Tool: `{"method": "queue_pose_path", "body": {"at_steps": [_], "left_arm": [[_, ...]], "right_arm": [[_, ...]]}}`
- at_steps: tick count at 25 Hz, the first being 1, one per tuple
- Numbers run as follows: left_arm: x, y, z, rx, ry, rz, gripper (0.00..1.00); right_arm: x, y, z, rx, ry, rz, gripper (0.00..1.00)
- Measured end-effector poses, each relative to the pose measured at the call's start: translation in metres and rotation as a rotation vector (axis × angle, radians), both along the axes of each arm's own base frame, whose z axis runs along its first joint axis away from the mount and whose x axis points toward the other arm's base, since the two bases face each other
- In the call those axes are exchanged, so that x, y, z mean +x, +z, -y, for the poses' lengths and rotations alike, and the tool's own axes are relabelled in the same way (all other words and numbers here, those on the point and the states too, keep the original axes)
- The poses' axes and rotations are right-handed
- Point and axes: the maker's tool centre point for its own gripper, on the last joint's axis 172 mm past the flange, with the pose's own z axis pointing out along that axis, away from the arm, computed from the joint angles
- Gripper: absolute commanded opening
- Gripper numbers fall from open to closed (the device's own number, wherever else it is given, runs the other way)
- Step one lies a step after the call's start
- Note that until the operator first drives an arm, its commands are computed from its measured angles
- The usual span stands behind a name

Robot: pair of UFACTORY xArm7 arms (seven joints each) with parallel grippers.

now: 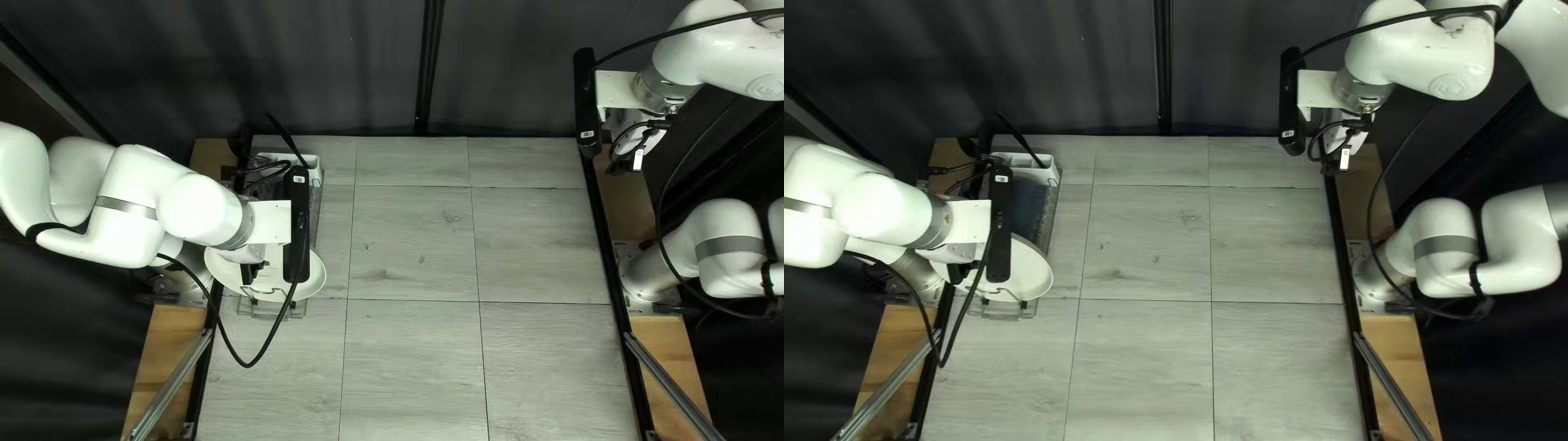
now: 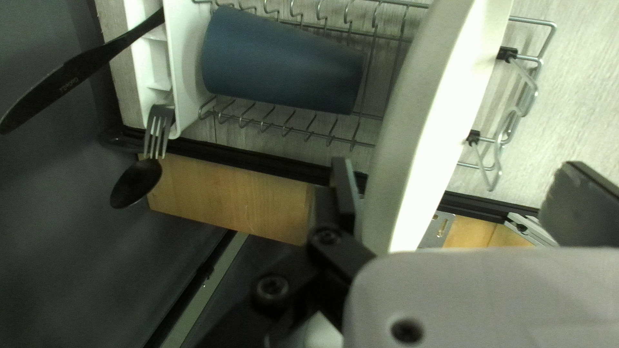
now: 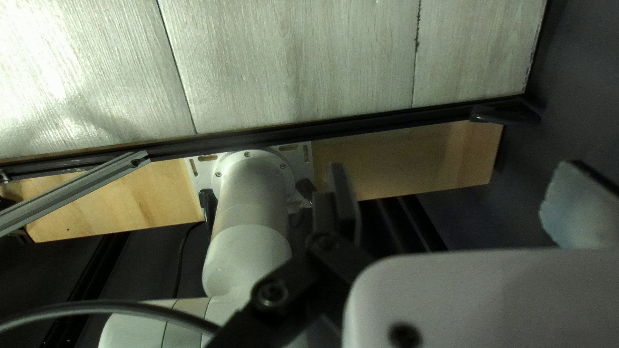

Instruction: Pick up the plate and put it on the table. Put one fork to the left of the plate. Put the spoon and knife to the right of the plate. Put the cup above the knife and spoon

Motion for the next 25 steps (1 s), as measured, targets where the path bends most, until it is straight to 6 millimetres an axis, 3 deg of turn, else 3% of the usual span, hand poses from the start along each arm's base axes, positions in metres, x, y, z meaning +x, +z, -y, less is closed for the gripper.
{"method": "queue_pose_path", "body": {"at_steps": [18,19,20,21,25], "left_arm": [[-0.012,-0.016,-0.012,-0.009,0.002,0.004,1.0],[-0.013,-0.019,-0.014,-0.009,0.004,0.001,0.84],[-0.014,-0.023,-0.015,-0.008,0.006,-0.002,0.84],[-0.015,-0.026,-0.017,-0.007,0.009,-0.006,0.0],[-0.017,-0.031,-0.019,-0.002,0.017,-0.017,0.0]], "right_arm": [[0.0,0.0,0.0,0.0,0.0,0.0,1.0],[0.0,0.0,0.0,0.0,0.0,0.0,1.0],[0.0,0.0,0.0,0.0,0.0,0.0,1.0],[0.0,0.0,0.0,0.0,0.0,0.0,1.0],[0.0,0.0,0.0,0.0,0.0,0.0,1.0]]}}
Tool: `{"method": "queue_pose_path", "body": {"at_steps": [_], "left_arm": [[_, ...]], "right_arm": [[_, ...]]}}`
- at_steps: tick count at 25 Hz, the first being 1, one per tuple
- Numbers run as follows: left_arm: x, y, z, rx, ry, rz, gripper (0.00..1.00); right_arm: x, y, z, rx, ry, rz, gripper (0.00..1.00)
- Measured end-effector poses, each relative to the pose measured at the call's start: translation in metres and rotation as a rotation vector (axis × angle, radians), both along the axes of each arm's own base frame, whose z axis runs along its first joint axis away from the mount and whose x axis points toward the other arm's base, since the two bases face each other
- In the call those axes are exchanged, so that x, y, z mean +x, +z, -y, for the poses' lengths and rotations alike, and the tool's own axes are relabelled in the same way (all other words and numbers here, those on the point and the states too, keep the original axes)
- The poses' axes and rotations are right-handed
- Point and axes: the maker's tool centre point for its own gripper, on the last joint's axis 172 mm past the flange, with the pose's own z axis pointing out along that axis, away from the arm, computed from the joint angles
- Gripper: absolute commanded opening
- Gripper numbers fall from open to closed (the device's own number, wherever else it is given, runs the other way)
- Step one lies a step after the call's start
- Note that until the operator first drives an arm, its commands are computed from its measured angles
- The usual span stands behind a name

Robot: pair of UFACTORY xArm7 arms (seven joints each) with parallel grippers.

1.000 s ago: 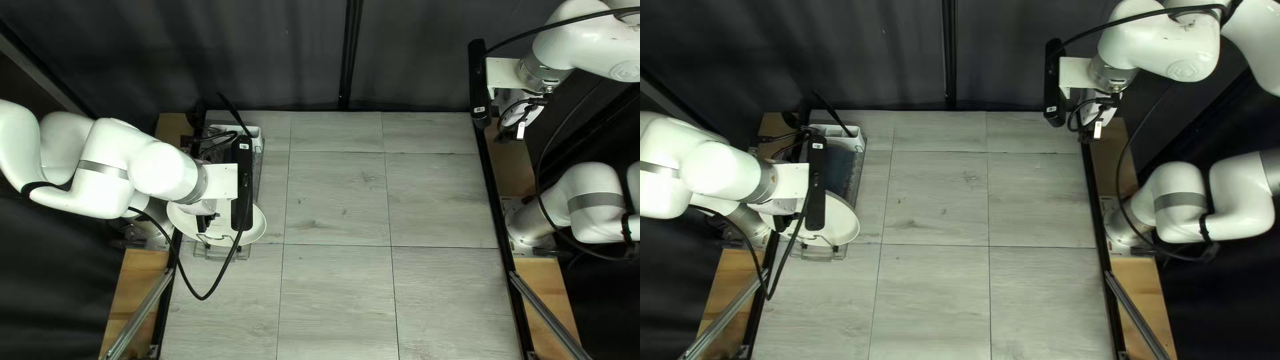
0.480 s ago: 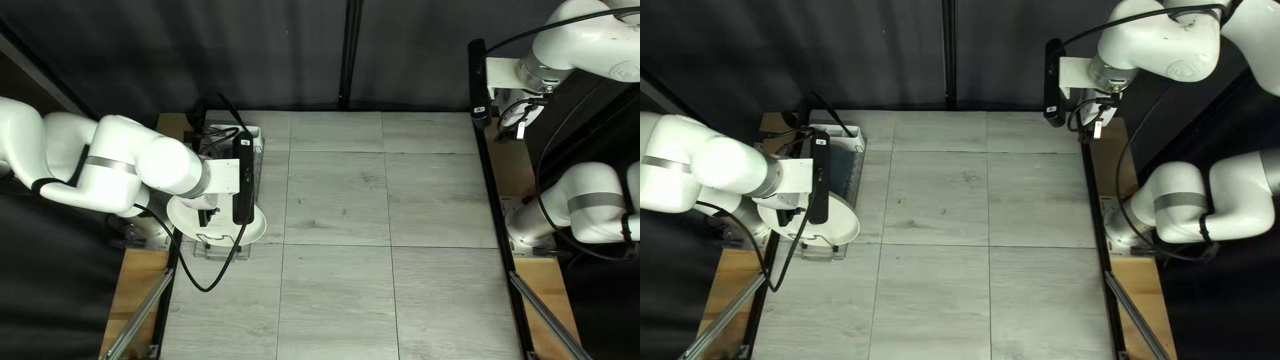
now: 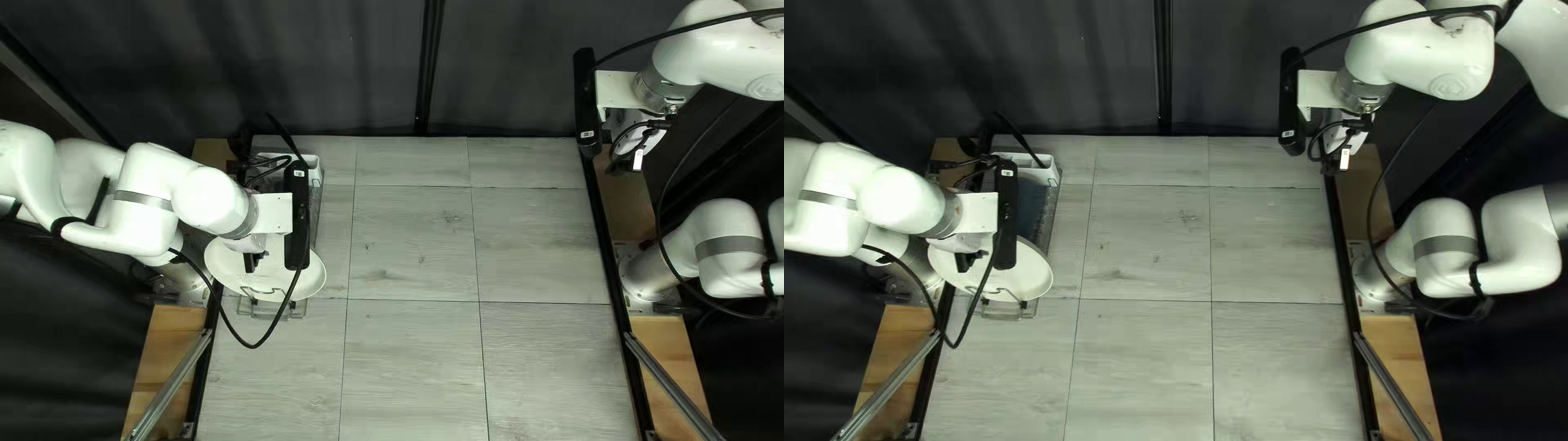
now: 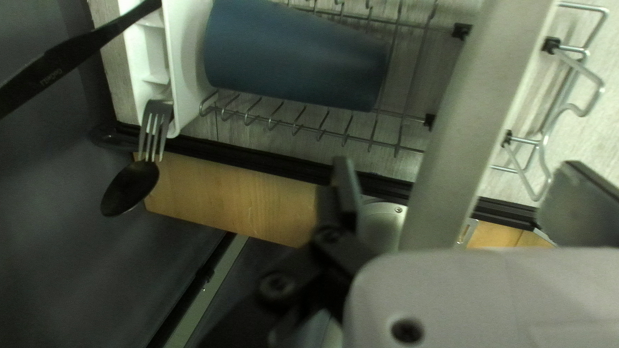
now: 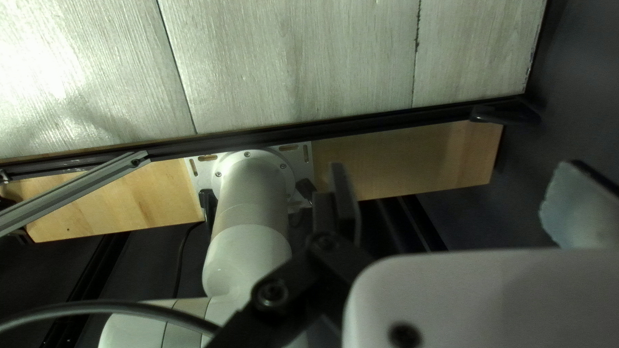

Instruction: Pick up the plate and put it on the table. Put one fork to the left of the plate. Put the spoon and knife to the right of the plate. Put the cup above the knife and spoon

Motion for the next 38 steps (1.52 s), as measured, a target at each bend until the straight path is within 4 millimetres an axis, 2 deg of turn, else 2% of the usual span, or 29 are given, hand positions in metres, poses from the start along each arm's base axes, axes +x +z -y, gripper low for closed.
{"method": "queue_pose_path", "body": {"at_steps": [5,9,19,21,23,26,29,33,38], "left_arm": [[0.003,0.005,-0.001,0.017,0.007,-0.006,0.0],[0.004,0.024,-0.003,0.041,0.014,-0.009,0.0],[0.001,0.121,-0.022,0.155,0.035,-0.006,0.0],[0.006,0.146,-0.025,0.18,0.035,0.004,0.0],[0.015,0.163,-0.026,0.192,0.03,0.013,0.0],[0.043,0.171,-0.026,0.189,0.01,0.032,0.0],[0.087,0.165,-0.023,0.174,-0.014,0.044,0.0],[0.159,0.144,-0.014,0.13,-0.077,0.09,0.0],[0.213,0.107,-0.013,0.028,-0.128,0.131,0.0]], "right_arm": [[0.0,0.0,0.0,0.0,0.0,0.0,1.0],[0.0,0.0,0.0,0.0,0.0,0.0,1.0],[0.0,0.0,0.0,0.0,0.0,0.0,1.0],[0.0,0.0,0.0,0.0,0.0,0.0,1.0],[0.0,0.0,0.0,0.0,0.0,0.0,1.0],[0.0,0.0,0.0,0.0,0.0,0.0,1.0],[0.0,0.0,0.0,0.0,0.0,0.0,1.0],[0.0,0.0,0.0,0.0,0.0,0.0,1.0],[0.0,0.0,0.0,0.0,0.0,0.0,1.0]]}}
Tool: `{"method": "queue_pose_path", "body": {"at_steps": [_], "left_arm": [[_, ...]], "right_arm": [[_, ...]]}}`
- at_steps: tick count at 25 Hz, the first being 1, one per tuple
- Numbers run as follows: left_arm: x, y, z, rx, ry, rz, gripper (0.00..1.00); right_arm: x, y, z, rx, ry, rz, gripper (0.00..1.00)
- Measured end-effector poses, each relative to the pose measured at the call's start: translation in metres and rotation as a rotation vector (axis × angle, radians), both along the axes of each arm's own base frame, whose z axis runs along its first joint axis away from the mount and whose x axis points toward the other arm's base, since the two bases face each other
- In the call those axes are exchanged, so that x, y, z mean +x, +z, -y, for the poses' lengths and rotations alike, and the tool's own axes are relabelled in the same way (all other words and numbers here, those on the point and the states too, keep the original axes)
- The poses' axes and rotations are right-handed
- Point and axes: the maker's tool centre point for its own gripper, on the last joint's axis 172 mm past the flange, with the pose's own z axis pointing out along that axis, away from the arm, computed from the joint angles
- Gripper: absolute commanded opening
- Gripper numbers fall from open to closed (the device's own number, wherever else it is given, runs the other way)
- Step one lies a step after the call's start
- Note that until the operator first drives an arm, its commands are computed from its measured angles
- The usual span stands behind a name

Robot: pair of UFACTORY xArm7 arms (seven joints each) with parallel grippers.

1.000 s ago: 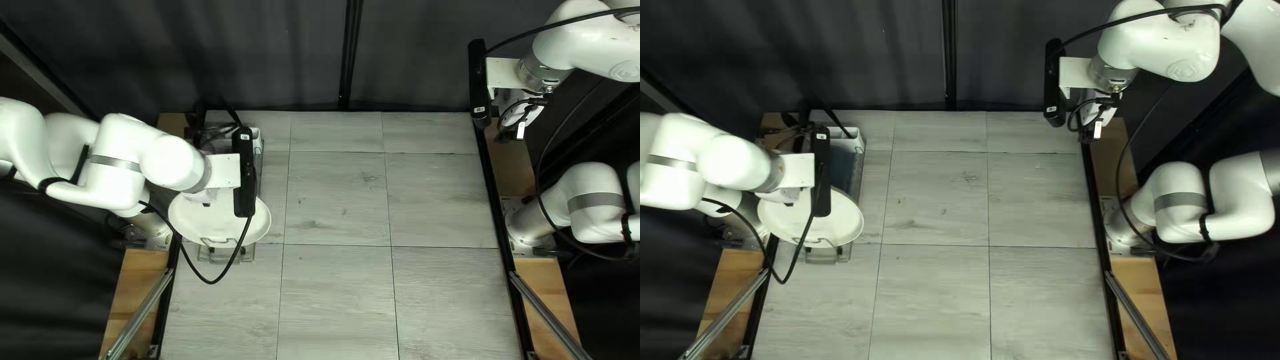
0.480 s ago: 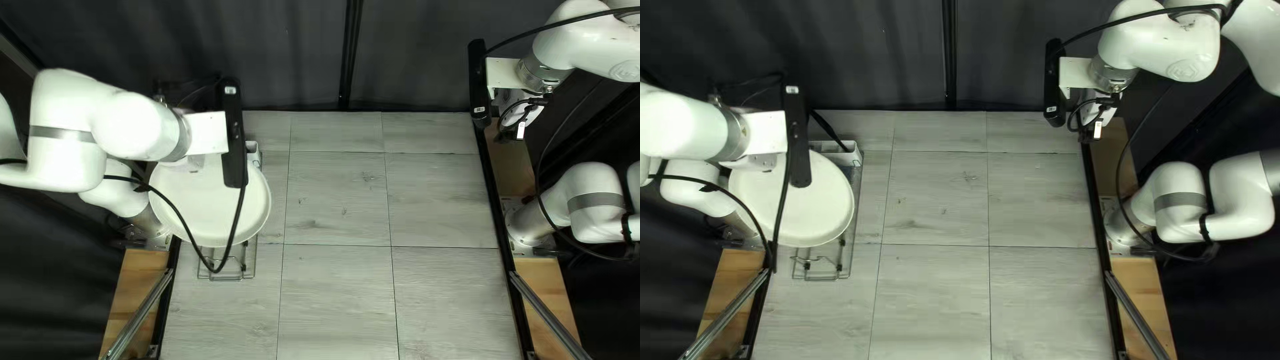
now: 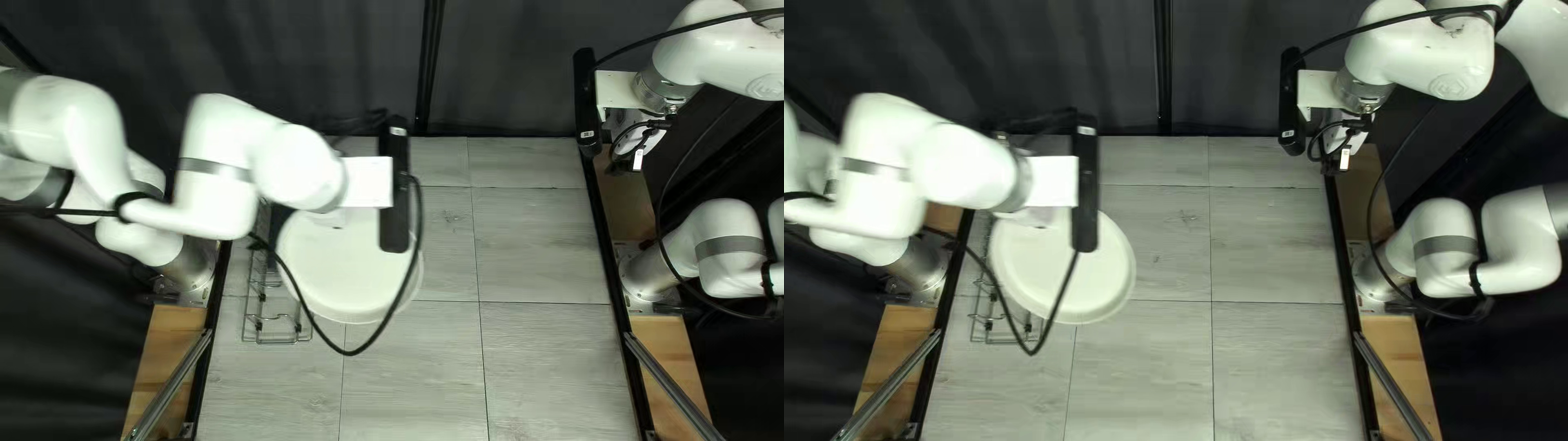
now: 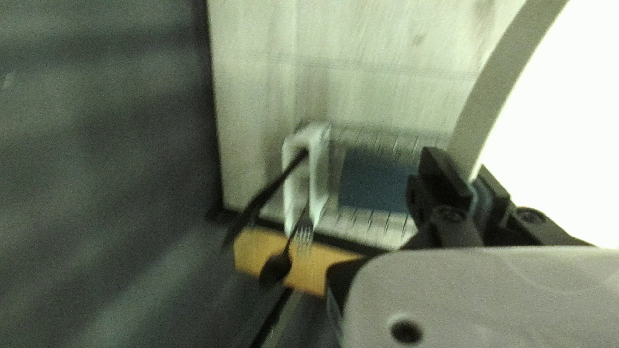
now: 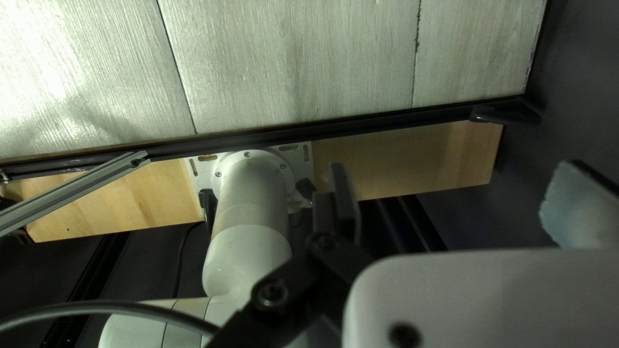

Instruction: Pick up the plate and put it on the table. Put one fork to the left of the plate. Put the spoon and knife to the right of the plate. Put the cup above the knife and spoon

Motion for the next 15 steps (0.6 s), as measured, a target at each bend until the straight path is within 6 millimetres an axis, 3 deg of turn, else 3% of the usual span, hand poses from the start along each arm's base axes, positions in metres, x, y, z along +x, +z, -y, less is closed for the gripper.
{"method": "queue_pose_path", "body": {"at_steps": [4,10,15], "left_arm": [[0.024,-0.029,0.001,-0.088,-0.029,-0.015,0.0],[0.027,-0.035,0.0,-0.106,-0.014,-0.013,0.0],[0.053,-0.078,-0.021,-0.128,-0.008,0.009,0.0]], "right_arm": [[0.0,0.0,0.0,0.0,0.0,0.0,1.0],[0.0,0.0,0.0,0.0,0.0,0.0,1.0],[0.0,0.0,0.0,0.0,0.0,0.0,1.0]]}}
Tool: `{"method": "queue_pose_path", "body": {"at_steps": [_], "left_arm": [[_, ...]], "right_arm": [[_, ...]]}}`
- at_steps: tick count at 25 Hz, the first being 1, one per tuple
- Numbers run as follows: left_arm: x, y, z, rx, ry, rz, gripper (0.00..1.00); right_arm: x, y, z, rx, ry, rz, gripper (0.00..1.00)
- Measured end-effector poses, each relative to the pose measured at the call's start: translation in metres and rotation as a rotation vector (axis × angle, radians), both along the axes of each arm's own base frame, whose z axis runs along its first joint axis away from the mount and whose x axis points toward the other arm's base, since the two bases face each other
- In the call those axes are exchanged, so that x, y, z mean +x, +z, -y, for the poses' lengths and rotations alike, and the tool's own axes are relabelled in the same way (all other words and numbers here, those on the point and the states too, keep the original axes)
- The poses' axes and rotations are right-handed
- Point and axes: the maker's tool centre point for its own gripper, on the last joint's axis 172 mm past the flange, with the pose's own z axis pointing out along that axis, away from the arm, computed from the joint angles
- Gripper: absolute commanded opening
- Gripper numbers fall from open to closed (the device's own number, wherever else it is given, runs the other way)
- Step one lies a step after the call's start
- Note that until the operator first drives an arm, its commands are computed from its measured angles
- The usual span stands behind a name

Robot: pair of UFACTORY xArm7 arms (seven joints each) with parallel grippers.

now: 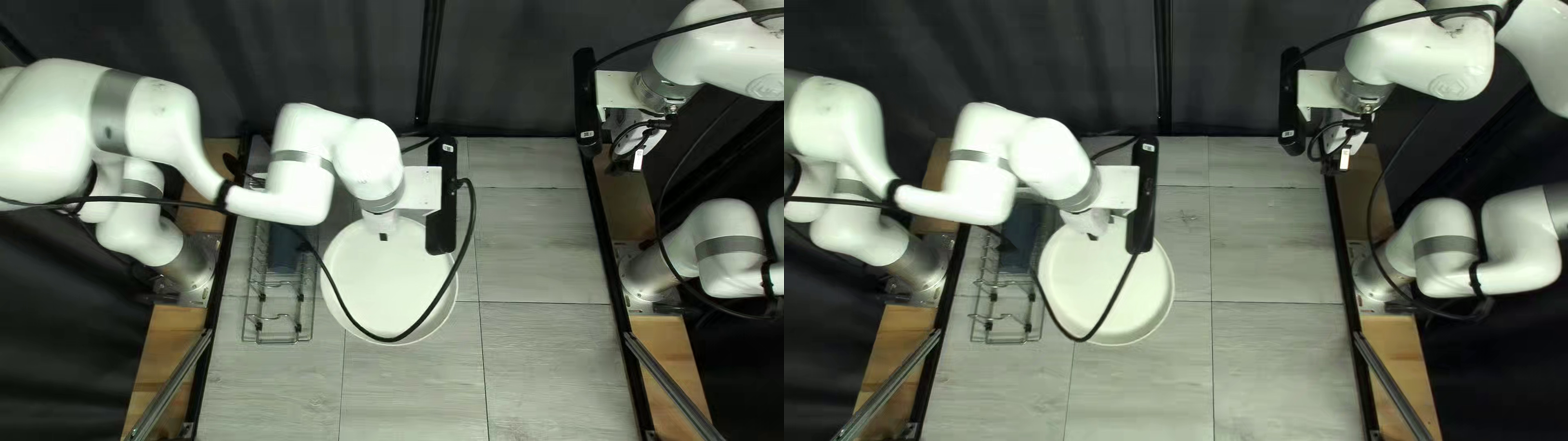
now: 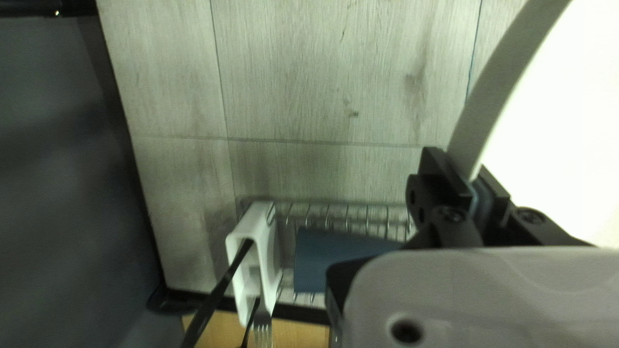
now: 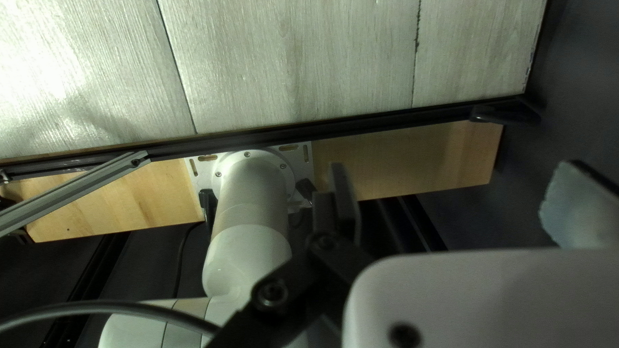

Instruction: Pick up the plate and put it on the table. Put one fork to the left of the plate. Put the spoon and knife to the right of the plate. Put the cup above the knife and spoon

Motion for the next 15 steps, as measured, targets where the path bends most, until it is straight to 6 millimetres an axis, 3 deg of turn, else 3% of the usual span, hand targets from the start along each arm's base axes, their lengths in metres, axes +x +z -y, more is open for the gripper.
{"method": "queue_pose_path", "body": {"at_steps": [4,9,15], "left_arm": [[0.018,-0.042,-0.027,-0.032,-0.007,0.002,0.0],[0.03,-0.08,-0.048,-0.081,0.0,0.002,0.0],[0.042,-0.11,-0.061,-0.153,0.019,0.004,0.0]], "right_arm": [[0.0,0.0,0.0,0.0,0.0,0.0,1.0],[0.0,0.0,0.0,0.0,0.0,0.0,1.0],[0.0,0.0,0.0,0.0,0.0,0.0,1.0]]}}
